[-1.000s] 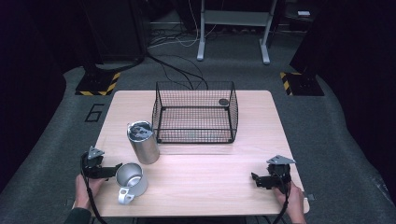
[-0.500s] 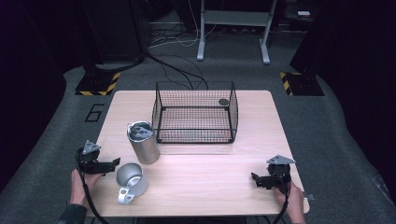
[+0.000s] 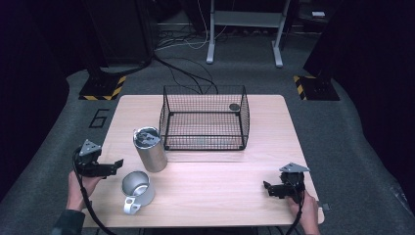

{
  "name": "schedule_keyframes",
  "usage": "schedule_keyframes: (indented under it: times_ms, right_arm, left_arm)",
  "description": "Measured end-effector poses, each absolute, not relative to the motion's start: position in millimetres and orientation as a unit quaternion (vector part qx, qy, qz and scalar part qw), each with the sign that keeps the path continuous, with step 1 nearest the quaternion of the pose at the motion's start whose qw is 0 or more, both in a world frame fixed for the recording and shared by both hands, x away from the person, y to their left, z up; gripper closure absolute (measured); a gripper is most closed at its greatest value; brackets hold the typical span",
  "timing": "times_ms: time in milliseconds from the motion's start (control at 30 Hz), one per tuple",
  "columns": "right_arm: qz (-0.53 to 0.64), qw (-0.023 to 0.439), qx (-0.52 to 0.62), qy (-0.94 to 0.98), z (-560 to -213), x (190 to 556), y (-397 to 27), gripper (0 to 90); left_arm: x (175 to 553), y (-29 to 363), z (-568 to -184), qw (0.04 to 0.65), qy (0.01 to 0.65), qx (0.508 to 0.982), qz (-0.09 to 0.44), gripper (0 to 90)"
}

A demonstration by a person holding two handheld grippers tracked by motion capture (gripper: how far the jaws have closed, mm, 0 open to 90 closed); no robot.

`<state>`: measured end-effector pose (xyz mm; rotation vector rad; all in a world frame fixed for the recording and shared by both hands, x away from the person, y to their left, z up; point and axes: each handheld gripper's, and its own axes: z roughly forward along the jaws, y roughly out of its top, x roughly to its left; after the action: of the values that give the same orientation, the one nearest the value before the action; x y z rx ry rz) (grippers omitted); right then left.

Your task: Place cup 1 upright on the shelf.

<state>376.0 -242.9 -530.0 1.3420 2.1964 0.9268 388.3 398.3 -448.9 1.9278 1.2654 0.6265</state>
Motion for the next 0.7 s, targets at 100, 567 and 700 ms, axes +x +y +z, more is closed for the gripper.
schedule_keyframes:
  times_ms: [100,567,700]
  right_arm:
    - [0.332,0.201,0.481,0.786,-530.0,376.0,-242.9,0.0]
    - [0.332,0.202,0.481,0.786,-530.0,376.0,-242.9,0.0]
    - [0.332,0.202,0.480,0.786,-530.0,376.0,-242.9,0.0]
  left_arm:
    - [388.1,395.1,-441.2,0.373,0.484,0.753,0.245,2.6]
    - [389.8,374.6,-409.8,0.427,0.443,0.757,0.221,1.2]
    - [393.1,366.7,-403.2,0.433,0.432,0.763,0.209,0.1]
